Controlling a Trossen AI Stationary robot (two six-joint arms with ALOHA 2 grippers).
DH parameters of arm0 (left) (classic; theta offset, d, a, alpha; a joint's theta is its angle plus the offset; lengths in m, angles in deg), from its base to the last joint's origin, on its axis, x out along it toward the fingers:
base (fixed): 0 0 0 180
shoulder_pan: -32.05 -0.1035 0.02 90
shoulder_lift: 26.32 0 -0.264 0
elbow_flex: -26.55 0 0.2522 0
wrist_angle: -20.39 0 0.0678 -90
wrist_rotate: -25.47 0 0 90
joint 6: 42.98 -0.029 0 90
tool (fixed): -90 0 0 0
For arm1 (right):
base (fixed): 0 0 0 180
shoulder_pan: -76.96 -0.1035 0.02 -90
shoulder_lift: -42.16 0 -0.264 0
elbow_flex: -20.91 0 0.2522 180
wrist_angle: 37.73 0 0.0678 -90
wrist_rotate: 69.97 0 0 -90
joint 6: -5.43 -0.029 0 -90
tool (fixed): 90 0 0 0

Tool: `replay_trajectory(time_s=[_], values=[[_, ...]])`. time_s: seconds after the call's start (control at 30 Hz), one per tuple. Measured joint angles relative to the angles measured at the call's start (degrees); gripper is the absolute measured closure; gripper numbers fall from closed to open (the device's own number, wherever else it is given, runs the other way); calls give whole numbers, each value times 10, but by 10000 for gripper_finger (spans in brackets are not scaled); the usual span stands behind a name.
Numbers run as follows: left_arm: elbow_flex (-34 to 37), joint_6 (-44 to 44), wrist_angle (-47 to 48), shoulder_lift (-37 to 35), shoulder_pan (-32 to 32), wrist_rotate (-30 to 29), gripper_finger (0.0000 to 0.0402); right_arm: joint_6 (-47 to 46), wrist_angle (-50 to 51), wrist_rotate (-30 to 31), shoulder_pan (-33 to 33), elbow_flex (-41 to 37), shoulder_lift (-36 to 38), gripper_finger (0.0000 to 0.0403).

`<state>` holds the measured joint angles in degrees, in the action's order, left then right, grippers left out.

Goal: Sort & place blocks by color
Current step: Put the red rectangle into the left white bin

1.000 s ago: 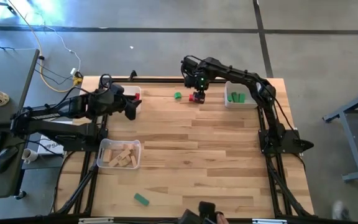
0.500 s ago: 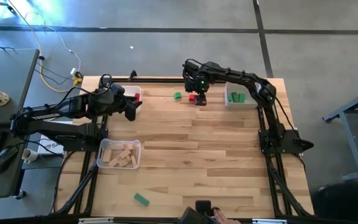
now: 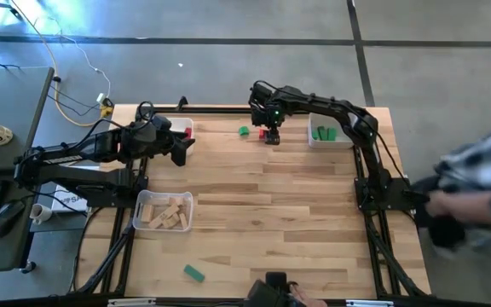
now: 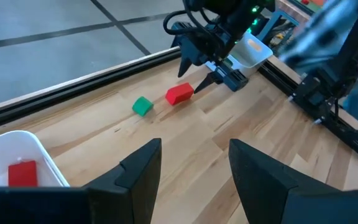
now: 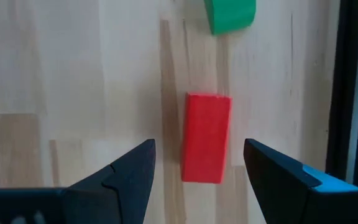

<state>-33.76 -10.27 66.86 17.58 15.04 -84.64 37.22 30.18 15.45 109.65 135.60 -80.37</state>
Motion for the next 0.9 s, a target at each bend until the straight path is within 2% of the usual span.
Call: replay_trajectory(time_s=[0.7,0.8,0.9], values=[[0,0,1,0,0,0,227,-12,-8,3,7,-6,-52,172],[0,1,1,0,0,0,227,-31,-8,8,7,-6,-55,185],[0,1,1,0,0,0,227,-33,-6,12,7,-6,-55,220]])
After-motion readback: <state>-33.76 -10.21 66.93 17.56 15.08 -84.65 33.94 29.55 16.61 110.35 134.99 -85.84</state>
